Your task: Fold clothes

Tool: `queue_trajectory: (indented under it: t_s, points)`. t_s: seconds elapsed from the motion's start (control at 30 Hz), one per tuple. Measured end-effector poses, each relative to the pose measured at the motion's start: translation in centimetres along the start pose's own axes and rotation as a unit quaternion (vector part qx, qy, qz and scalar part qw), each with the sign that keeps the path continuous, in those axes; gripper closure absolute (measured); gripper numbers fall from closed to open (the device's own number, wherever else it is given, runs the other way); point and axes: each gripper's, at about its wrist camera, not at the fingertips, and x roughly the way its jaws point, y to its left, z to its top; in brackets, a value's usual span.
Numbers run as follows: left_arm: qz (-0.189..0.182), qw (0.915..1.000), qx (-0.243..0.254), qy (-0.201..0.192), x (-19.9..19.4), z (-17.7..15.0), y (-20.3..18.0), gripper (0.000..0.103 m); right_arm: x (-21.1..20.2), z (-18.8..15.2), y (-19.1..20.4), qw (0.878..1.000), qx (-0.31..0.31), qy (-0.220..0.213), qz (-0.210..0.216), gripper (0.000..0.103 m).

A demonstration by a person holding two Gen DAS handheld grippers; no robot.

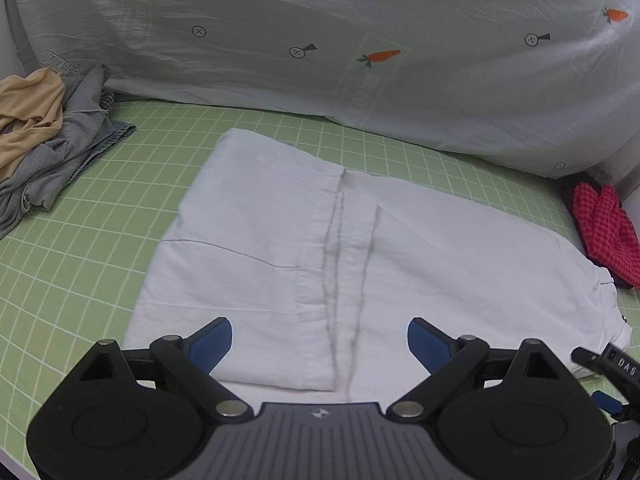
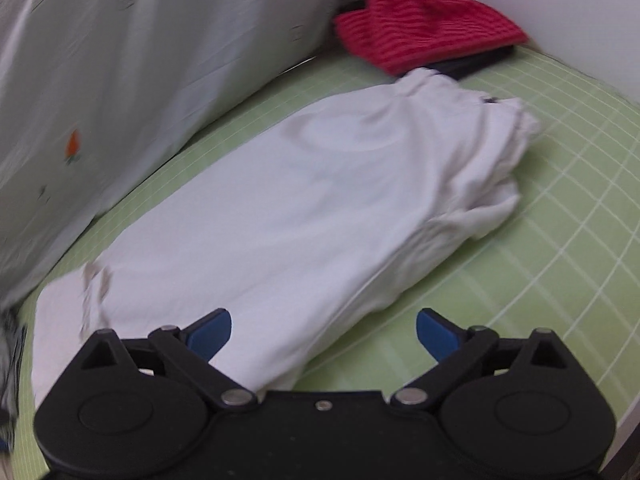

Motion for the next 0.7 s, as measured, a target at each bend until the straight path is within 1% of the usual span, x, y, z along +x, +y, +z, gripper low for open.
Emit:
queue_trajectory:
  t_s: [0.07, 0.2, 0.37, 0.53, 0.63, 0.67, 0.7]
  points:
    - [0.009, 1.0, -0.001, 0.002, 0.2, 0.0, -1.0, 0.008, 0.9, 1.7, -1.8, 1.0, 0.018, -0.013, -0.019, 0.003]
    - [0.028, 0.9996, -0.002, 0.007, 0.6, 0.1, -2.4, 0.008, 2.8, 4.6, -4.1, 0.998, 0.013, -0.035, -0.055, 0.002]
    - [0.052, 0.9986, 0.001, 0.008, 0.8, 0.6, -3.6, 0.008, 5.5, 7.3, -6.4, 0.997, 0.018, -0.032, -0.071, 0.001]
    - [0.071, 0.9974, -0.001, 0.009, 0.8, 1.1, -4.1, 0.008, 7.5, 8.5, -8.1, 0.996, 0.048, -0.024, -0.066, 0.0]
    - [0.078, 0.9969, -0.009, 0.009, 0.9, 1.5, -3.8, 0.008, 8.2, 9.0, -8.0, 0.995, 0.034, -0.028, -0.084, 0.001]
    - [0.078, 0.9968, -0.011, 0.009, 0.9, 1.5, -3.7, 0.008, 8.3, 9.1, -7.9, 0.996, 0.026, -0.029, -0.081, 0.005]
    - [0.078, 0.9968, -0.013, 0.008, 0.9, 1.5, -3.6, 0.008, 8.3, 9.2, -7.8, 0.997, 0.018, -0.032, -0.072, 0.019]
